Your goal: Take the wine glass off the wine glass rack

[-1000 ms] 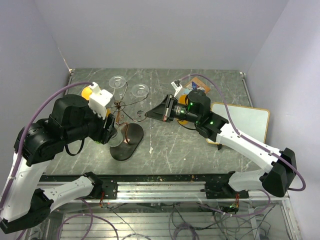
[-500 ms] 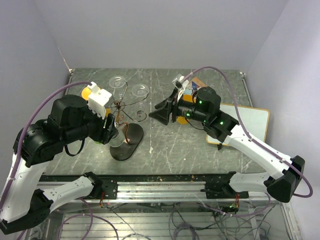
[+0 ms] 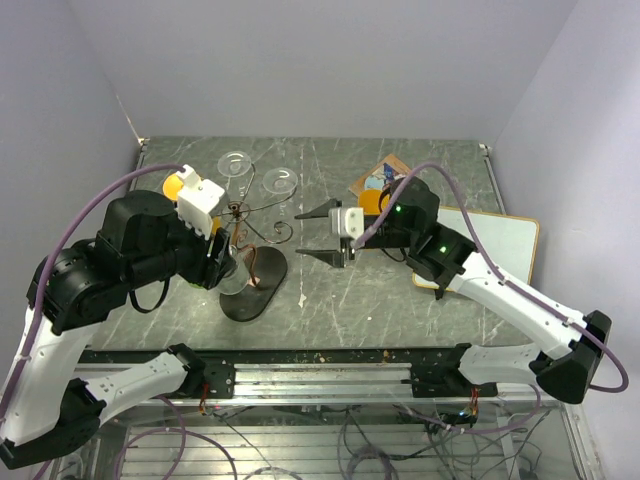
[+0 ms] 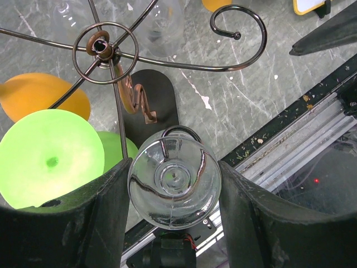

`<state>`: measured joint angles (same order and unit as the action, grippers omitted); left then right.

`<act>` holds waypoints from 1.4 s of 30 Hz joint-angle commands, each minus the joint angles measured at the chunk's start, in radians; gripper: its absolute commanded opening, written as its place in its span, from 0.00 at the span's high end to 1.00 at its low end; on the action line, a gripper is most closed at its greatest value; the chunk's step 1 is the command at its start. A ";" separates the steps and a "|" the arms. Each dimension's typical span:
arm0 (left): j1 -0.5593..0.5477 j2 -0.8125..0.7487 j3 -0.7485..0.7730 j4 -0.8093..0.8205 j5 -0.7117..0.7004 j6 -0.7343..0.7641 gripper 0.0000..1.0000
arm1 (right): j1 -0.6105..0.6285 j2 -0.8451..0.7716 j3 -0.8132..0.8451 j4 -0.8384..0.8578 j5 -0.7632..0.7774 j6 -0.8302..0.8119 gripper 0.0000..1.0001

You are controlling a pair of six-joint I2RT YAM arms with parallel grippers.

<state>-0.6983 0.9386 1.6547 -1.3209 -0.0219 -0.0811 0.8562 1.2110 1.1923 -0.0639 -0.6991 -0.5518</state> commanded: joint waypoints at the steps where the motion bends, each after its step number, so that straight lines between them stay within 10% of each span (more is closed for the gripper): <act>1: -0.003 -0.005 0.001 0.030 -0.030 0.008 0.93 | 0.050 0.024 0.037 -0.018 -0.042 -0.322 0.44; 27: -0.003 -0.010 0.053 -0.030 -0.082 0.010 0.93 | 0.133 0.096 -0.001 0.014 0.168 -0.585 1.00; 42: -0.003 -0.021 0.043 -0.025 -0.081 -0.028 0.93 | 0.131 0.090 0.004 -0.100 0.156 -0.664 1.00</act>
<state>-0.6983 0.9352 1.6749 -1.3403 -0.1158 -0.0891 0.9878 1.3319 1.2282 -0.0612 -0.5381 -1.2179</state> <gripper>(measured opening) 0.661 0.061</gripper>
